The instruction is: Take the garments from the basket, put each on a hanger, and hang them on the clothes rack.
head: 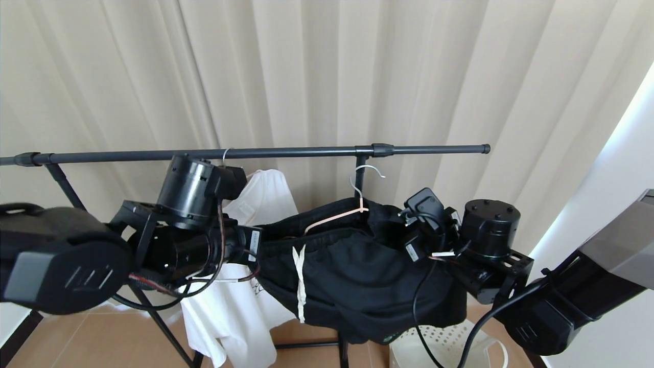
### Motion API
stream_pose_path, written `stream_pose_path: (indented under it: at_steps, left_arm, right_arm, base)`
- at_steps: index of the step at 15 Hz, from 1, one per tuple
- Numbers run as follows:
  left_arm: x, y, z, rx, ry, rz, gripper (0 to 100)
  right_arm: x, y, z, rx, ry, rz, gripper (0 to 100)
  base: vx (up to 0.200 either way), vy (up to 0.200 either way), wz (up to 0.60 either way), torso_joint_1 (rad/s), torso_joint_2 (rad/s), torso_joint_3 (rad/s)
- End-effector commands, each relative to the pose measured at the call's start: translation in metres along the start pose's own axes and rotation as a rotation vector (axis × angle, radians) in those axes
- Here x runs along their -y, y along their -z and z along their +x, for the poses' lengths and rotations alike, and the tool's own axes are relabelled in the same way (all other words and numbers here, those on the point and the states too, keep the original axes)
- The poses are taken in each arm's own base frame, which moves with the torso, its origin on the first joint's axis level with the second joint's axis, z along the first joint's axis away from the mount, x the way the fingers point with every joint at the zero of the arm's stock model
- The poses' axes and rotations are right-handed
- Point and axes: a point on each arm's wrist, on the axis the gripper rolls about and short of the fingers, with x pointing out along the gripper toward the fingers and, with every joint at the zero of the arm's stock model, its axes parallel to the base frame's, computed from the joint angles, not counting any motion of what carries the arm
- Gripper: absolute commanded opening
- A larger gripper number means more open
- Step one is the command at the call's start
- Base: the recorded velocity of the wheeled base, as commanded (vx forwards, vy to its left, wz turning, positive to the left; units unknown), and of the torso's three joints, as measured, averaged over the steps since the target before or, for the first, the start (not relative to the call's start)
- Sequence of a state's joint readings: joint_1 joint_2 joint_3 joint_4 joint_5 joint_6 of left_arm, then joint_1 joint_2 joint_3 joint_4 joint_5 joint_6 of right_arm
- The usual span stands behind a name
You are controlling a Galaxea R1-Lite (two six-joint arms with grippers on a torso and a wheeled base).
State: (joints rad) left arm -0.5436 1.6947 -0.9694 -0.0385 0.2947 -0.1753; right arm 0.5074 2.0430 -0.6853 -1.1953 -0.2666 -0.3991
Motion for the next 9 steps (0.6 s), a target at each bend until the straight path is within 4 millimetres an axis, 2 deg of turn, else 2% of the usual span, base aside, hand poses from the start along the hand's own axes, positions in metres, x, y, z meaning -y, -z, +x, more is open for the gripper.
stream_pose_path:
  at_steps: [1,5,9]
  left_arm:
    - [0.008,-0.025,-0.015,0.000,0.017,-0.035,0]
    - [0.033,-0.036,-0.039,-0.046,0.076,-0.038,0]
    - [0.045,-0.040,-0.050,-0.048,0.109,-0.057,0]
  right_arm:
    - [0.000,-0.001,0.001,0.013,0.030,-0.001,0]
    - [-0.027,0.012,0.008,0.011,0.027,-0.049,0]
    - [-0.034,0.019,0.011,0.010,0.022,-0.083,0]
  base:
    - [0.000,0.000,0.00,0.000,0.00,0.000]
    - [0.000,0.000,0.00,0.000,0.00,0.000]
    - [0.000,0.000,0.00,0.000,0.00,0.000]
